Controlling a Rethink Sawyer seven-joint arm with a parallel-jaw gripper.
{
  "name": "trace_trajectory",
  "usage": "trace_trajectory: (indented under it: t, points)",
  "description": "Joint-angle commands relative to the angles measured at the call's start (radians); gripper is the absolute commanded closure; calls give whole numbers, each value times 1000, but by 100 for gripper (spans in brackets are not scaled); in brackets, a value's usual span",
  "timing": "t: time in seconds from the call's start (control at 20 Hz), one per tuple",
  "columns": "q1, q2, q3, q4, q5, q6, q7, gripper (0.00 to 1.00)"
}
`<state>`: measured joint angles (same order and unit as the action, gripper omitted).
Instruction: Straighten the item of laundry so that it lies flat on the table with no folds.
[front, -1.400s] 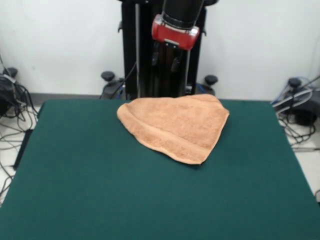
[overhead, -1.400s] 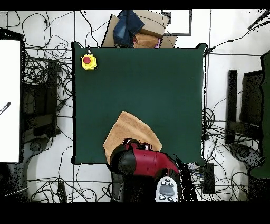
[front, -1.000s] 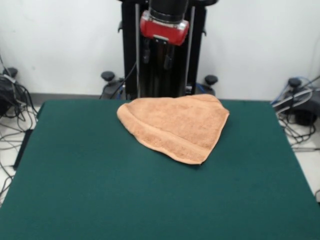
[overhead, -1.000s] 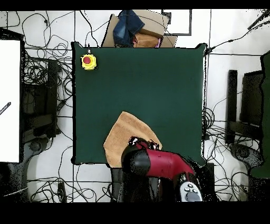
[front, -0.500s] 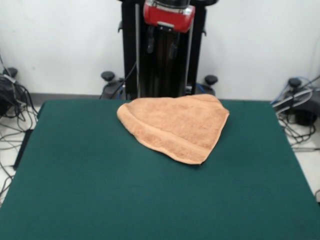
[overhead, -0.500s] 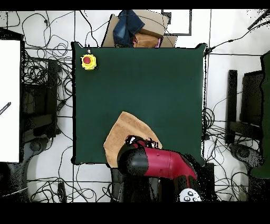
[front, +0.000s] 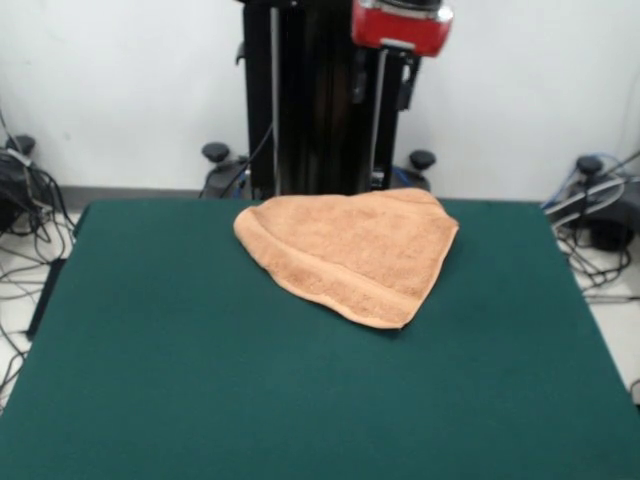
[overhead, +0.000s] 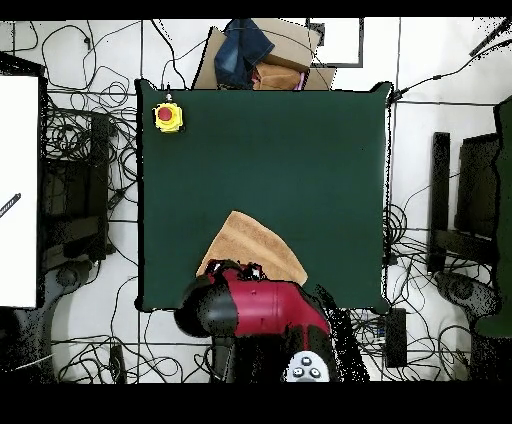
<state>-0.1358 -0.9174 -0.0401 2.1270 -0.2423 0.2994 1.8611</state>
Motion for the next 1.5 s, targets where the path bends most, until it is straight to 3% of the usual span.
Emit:
trace_trajectory:
  t: [0.05, 0.65, 1.0, 1.5]
  points:
    - [52, 102, -38, 26, -59, -93, 145, 0]
    - [56, 207, -79, 8, -71, -236, 150, 0]
    - [105, 276, -115, -12, -34, -296, 166, 0]
    - [102, 331, -92, -82, -9, -273, 135, 0]
